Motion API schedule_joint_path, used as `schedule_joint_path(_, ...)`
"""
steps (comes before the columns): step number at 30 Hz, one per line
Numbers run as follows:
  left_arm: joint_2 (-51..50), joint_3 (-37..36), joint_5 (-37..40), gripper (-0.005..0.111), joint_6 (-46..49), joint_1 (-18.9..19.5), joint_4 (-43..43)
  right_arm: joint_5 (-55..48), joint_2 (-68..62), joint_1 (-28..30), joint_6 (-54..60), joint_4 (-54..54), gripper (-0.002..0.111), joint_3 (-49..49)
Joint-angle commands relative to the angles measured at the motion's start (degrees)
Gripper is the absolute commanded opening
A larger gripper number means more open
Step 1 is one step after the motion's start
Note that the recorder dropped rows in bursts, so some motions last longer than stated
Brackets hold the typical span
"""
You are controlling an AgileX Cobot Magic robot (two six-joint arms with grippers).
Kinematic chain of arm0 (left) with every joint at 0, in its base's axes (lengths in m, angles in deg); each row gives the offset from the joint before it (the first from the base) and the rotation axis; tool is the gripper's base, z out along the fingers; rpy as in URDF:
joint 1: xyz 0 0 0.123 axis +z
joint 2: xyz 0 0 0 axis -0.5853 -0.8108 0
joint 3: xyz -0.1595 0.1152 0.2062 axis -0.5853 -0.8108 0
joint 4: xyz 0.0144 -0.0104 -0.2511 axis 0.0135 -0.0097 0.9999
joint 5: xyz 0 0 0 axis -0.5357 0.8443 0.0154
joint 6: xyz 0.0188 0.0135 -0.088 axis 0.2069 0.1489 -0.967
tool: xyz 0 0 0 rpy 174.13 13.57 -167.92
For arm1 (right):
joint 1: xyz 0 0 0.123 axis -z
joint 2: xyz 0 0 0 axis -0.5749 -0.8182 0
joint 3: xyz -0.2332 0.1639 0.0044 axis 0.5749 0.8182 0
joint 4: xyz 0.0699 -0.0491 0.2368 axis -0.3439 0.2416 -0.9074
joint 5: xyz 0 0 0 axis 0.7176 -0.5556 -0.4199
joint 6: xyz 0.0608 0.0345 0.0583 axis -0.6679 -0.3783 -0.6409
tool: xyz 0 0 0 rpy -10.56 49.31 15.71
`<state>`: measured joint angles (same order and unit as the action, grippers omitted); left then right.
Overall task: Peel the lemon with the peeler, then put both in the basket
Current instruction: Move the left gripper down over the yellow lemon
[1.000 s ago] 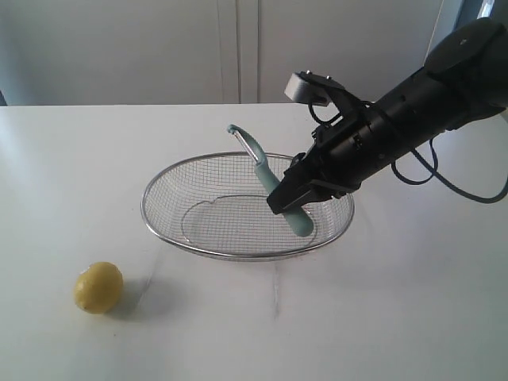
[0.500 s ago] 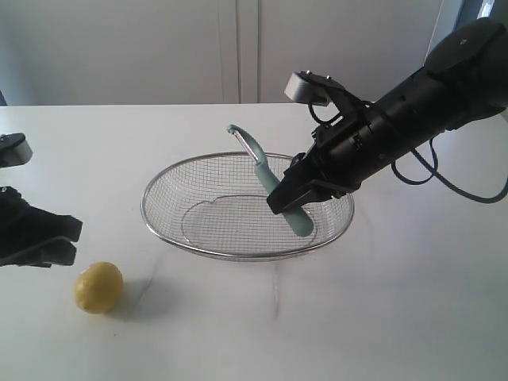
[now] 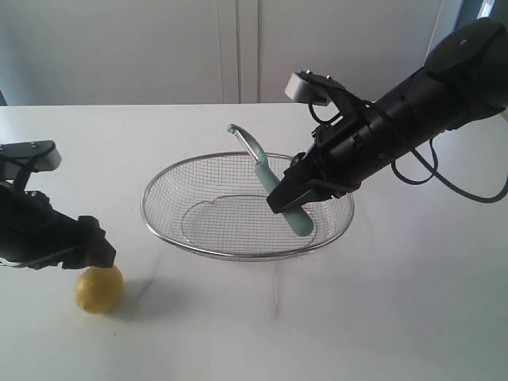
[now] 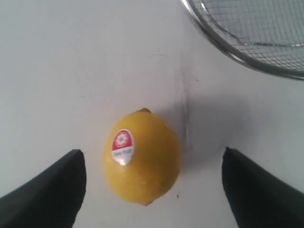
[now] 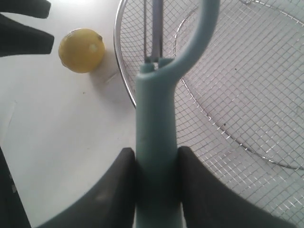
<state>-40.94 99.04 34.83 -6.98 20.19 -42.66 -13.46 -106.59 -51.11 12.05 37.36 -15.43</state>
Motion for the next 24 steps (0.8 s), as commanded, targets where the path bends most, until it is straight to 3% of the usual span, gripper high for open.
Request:
schedule_joint_path(1, -0.9, 0.11, -1.92, 0.081, 1.2, -2.99, 1.09, 0.25, 0.59, 0.0, 0.03, -0.56, 0.0, 0.15)
schedule_joint_path(24, -9.99, 0.11, -5.14, 0.081, 1.2, -3.25, 0.98, 0.4, 0.59, 0.0, 0.03, -0.56, 0.0, 0.15)
